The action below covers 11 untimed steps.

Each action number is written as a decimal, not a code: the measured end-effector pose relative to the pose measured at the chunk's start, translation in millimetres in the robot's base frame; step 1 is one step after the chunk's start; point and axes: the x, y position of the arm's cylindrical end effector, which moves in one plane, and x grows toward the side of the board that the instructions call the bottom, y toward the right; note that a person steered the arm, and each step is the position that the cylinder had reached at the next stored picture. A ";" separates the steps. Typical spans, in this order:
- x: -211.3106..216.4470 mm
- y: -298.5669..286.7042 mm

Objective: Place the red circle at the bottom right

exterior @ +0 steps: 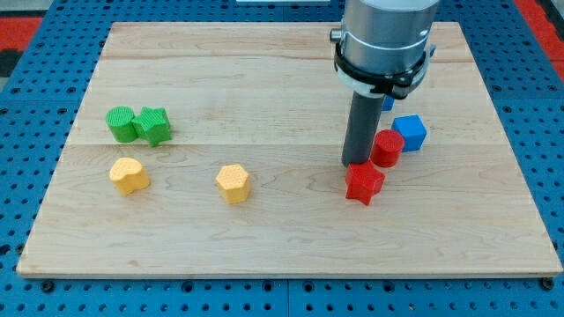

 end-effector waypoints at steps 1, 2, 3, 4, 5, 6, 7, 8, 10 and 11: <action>-5.7 -9.4; -42.3 -11.0; -35.4 32.1; -12.3 64.2; 11.2 96.8; 32.1 98.6; 34.5 106.8; 2.6 109.4; 35.1 154.3; 0.1 153.0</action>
